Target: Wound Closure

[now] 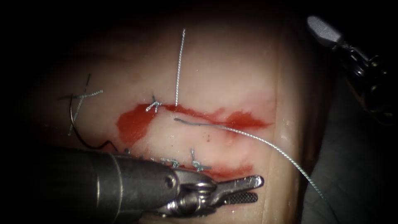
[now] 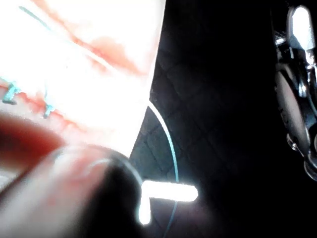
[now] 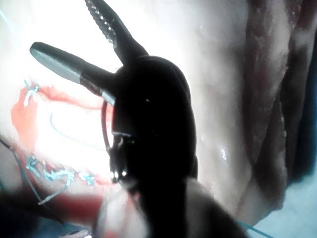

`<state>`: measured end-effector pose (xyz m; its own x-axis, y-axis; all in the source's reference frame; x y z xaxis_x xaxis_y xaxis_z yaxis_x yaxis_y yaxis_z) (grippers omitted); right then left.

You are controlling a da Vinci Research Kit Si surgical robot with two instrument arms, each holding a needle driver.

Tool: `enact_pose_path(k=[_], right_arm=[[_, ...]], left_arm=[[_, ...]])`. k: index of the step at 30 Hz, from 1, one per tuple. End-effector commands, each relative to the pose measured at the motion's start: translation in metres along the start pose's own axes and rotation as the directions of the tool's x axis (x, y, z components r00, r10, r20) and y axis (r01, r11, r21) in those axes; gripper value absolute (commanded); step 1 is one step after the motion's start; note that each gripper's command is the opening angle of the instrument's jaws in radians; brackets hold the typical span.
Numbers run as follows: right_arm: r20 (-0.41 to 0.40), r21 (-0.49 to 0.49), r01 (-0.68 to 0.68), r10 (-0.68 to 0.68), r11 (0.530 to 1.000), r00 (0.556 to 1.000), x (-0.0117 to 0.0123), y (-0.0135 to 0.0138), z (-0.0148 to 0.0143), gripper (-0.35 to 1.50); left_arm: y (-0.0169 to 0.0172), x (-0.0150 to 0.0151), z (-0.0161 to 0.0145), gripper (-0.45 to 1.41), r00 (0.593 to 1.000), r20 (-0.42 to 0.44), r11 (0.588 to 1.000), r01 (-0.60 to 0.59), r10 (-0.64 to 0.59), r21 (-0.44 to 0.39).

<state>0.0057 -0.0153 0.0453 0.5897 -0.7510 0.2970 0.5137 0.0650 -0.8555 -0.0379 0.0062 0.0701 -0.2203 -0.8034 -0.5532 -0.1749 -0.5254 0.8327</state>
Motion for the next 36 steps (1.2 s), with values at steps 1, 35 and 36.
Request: enact_pose_path(k=[1, 35, 36], right_arm=[[0.001, -0.003, -0.008, 0.008, 1.0, 1.0, 0.0008, 0.0, 0.0006, 1.41], [-0.026, -0.036, -0.09, 0.089, 0.995, 0.996, 0.0016, 0.0004, 0.0006, 1.38], [-0.039, -0.052, -0.089, 0.087, 0.995, 0.995, 0.0018, 0.0004, 0.0006, 1.36]], left_arm=[[0.001, 0.0001, 0.0009, 0.84, 1.0, -0.001, 1.0, 0.007, -0.007, -0.002], [0.0034, 0.0, 0.0075, -0.45, 0.928, -0.187, 0.945, -0.304, 0.323, 0.123], [0.0026, -0.0004, 0.0065, -0.45, 0.924, -0.225, 0.951, -0.295, 0.309, 0.095]])
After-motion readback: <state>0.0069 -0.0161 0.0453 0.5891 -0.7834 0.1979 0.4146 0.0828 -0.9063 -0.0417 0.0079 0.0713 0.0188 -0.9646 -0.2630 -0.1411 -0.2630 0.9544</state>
